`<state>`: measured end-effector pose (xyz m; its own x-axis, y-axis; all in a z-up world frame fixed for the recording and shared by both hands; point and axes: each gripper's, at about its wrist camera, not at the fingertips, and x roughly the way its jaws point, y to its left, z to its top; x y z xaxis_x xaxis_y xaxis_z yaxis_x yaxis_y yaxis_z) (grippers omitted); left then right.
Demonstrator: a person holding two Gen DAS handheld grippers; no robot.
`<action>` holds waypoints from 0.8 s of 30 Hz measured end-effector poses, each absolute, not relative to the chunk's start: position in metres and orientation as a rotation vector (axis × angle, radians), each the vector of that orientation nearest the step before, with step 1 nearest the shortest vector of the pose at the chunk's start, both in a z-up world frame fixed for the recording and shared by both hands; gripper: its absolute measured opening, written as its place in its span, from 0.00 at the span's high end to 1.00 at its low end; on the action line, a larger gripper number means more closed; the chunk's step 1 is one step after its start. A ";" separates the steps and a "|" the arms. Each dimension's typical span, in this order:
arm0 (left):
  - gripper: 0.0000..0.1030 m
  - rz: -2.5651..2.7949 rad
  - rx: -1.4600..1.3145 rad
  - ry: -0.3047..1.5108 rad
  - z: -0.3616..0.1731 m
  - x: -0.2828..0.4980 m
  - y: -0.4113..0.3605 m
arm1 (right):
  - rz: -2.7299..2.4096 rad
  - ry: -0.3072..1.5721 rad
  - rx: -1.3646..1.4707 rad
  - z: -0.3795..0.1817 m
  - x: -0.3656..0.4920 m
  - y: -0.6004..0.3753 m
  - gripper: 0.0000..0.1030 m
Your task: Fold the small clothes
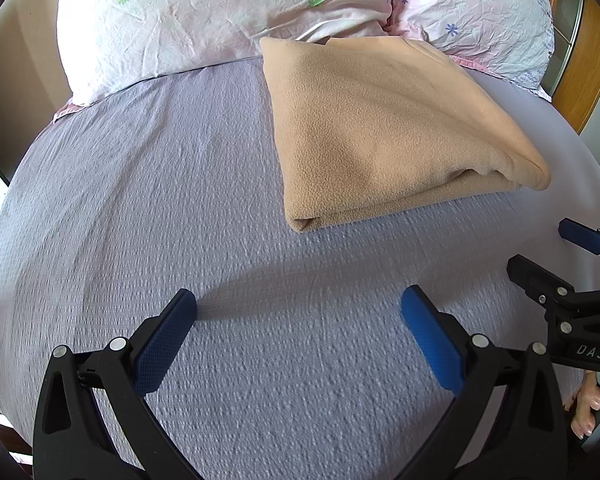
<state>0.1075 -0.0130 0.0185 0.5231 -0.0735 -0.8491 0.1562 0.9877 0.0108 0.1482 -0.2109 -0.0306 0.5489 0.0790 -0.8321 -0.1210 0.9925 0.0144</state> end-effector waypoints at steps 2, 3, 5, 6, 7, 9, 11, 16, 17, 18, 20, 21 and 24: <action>0.01 -0.137 0.089 1.012 0.018 0.108 -0.013 | 0.118 0.983 -0.046 -0.031 0.148 -0.211 0.02; 0.01 -0.137 0.089 1.012 0.019 0.108 -0.013 | 0.119 0.982 -0.046 -0.031 0.148 -0.211 0.02; 0.01 -0.138 0.089 1.011 0.018 0.108 -0.013 | 0.119 0.983 -0.046 -0.031 0.148 -0.211 0.02; 0.01 -0.137 0.089 1.011 0.018 0.108 -0.013 | 0.118 0.983 -0.046 -0.031 0.148 -0.211 0.02; 0.01 -0.137 0.089 1.011 0.018 0.108 -0.013 | 0.118 0.983 -0.046 -0.031 0.148 -0.211 0.02; 0.01 -0.138 0.089 1.012 0.018 0.108 -0.013 | 0.118 0.982 -0.046 -0.031 0.148 -0.211 0.02; 0.01 -0.137 0.088 1.011 0.018 0.108 -0.013 | 0.118 0.982 -0.046 -0.031 0.148 -0.211 0.02; 0.01 -0.133 0.085 1.008 0.018 0.109 -0.011 | 0.119 0.981 -0.047 -0.030 0.148 -0.211 0.02; 0.01 -0.132 0.085 1.008 0.018 0.109 -0.011 | 0.119 0.981 -0.047 -0.030 0.148 -0.211 0.02; 0.01 -0.132 0.085 1.008 0.018 0.109 -0.011 | 0.119 0.981 -0.047 -0.030 0.148 -0.211 0.02; 0.01 -0.133 0.085 1.008 0.018 0.109 -0.011 | 0.119 0.981 -0.047 -0.030 0.148 -0.211 0.02; 0.01 -0.134 0.085 1.008 0.018 0.109 -0.011 | 0.119 0.981 -0.047 -0.030 0.149 -0.211 0.02; 0.01 -0.132 0.084 1.008 0.018 0.109 -0.011 | 0.119 0.981 -0.046 -0.030 0.149 -0.211 0.02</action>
<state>0.1091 -0.0111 0.0184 0.5262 -0.0714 -0.8474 0.1491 0.9888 0.0092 0.1486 -0.2108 -0.0302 0.5505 0.0796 -0.8311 -0.1216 0.9925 0.0145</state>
